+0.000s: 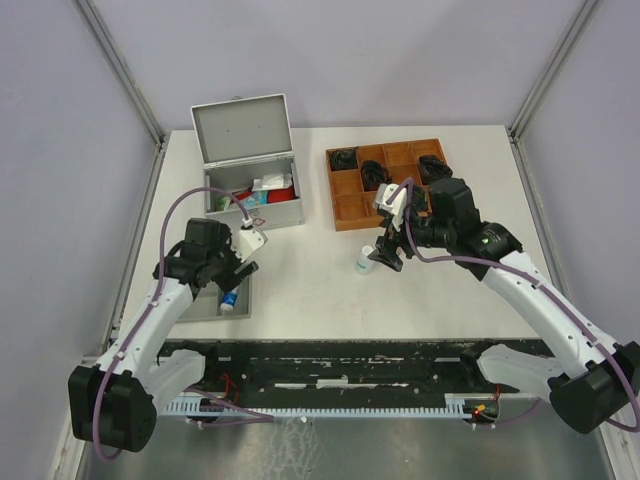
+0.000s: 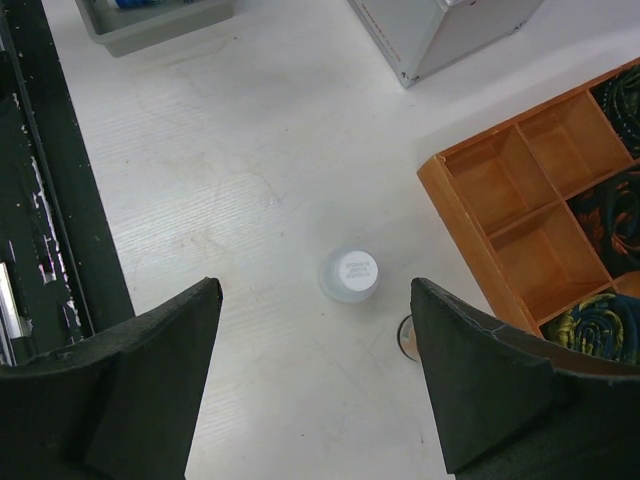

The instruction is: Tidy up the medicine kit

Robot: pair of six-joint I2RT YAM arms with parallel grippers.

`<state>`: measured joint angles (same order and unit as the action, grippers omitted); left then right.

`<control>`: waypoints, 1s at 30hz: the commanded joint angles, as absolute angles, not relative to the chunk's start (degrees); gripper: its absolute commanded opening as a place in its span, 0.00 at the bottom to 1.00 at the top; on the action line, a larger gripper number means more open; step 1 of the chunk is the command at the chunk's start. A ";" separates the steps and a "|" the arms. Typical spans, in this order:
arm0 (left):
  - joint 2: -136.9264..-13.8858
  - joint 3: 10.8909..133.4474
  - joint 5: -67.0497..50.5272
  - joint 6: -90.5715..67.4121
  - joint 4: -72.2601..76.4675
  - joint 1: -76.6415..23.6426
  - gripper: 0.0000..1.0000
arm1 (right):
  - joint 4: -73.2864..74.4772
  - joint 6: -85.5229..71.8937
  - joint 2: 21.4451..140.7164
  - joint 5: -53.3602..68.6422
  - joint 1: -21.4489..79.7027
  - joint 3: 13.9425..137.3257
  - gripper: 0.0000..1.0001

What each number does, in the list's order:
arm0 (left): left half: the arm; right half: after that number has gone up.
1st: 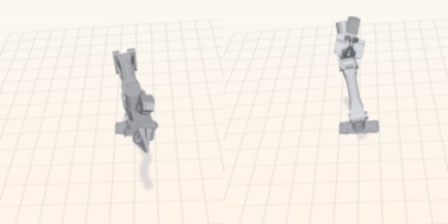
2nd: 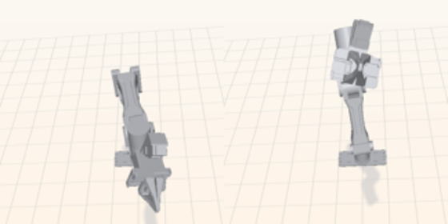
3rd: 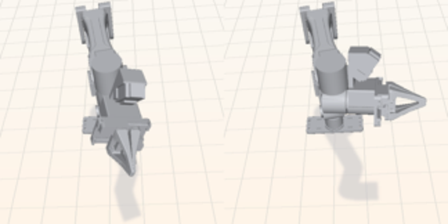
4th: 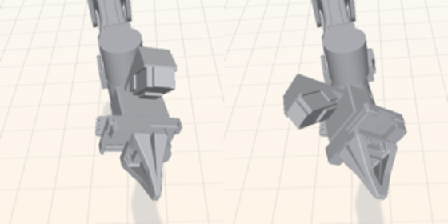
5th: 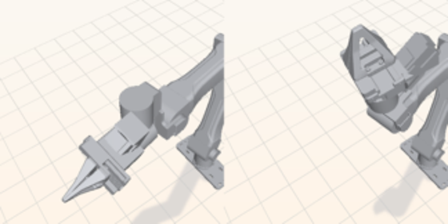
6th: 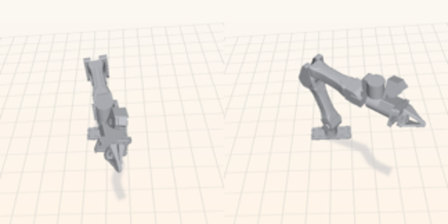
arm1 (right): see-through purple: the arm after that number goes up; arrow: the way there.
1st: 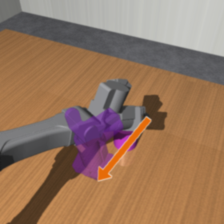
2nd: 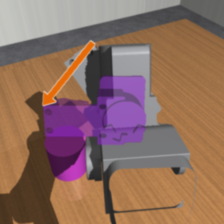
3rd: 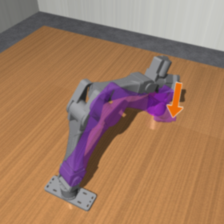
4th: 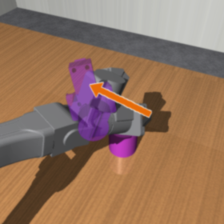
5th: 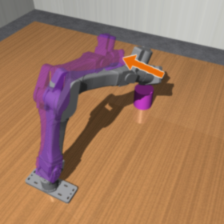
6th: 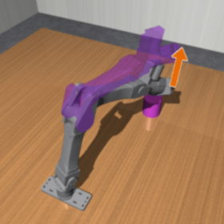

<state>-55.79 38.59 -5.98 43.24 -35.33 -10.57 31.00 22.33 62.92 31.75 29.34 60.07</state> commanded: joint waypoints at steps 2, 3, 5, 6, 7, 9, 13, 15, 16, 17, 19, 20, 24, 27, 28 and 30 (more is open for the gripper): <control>-56.17 38.50 -3.94 45.57 -31.69 -11.32 0.88 | 30.84 22.75 63.20 32.72 29.11 61.12 0.85; -56.21 38.47 -4.02 45.65 -31.72 -11.30 0.88 | 30.89 22.76 63.35 32.78 29.14 61.08 0.86; -56.23 38.10 -4.21 45.91 -31.39 -11.32 0.88 | 31.14 22.97 63.50 32.90 29.11 61.14 0.86; -56.29 37.92 -4.22 46.15 -31.19 -11.38 0.88 | 31.22 22.97 63.58 32.92 29.16 61.17 0.86; -56.44 37.84 -4.21 46.41 -31.06 -11.37 0.88 | 31.25 23.00 63.55 32.92 29.16 61.18 0.86; -56.72 37.71 -4.31 47.27 -31.05 -11.39 0.88 | 31.29 22.98 63.66 33.18 29.16 61.20 0.86; -56.55 38.05 -4.60 47.79 -31.11 -11.43 0.88 | 31.38 23.01 63.85 33.32 29.11 61.18 0.86; -56.07 37.89 -4.79 48.53 -31.05 -11.49 0.88 | 31.38 23.02 63.98 33.44 29.13 61.20 0.86; -55.88 37.76 -4.83 48.91 -31.09 -11.51 0.88 | 31.38 23.00 64.13 33.43 29.11 61.22 0.86; -55.77 37.71 -4.76 49.10 -31.11 -11.56 0.88 | 31.38 22.95 64.23 33.51 29.13 61.32 0.86; -55.57 37.75 -5.14 49.44 -31.10 -11.51 0.88 | 31.46 22.89 64.38 33.49 29.11 61.35 0.86; -55.47 37.64 -5.44 49.93 -31.29 -11.56 0.88 | 31.46 22.87 64.44 33.54 29.15 61.34 0.86; -55.66 37.53 -6.35 52.32 -31.93 -11.52 0.88 | 31.51 22.79 64.54 33.64 29.12 61.43 0.87; -56.43 37.53 -6.87 53.42 -32.28 -11.55 0.88 | 31.60 22.84 64.50 33.60 29.16 61.50 0.87; -56.61 37.41 -7.12 53.62 -32.27 -11.64 0.88 | 31.58 22.74 64.39 33.64 29.12 61.51 0.87; -57.10 37.15 -7.66 54.18 -32.29 -11.81 0.88 | 31.68 22.72 64.27 33.73 29.11 61.50 0.87</control>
<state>-56.69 37.74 -5.19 50.26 -32.93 -11.38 32.18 22.55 64.71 32.56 29.23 60.07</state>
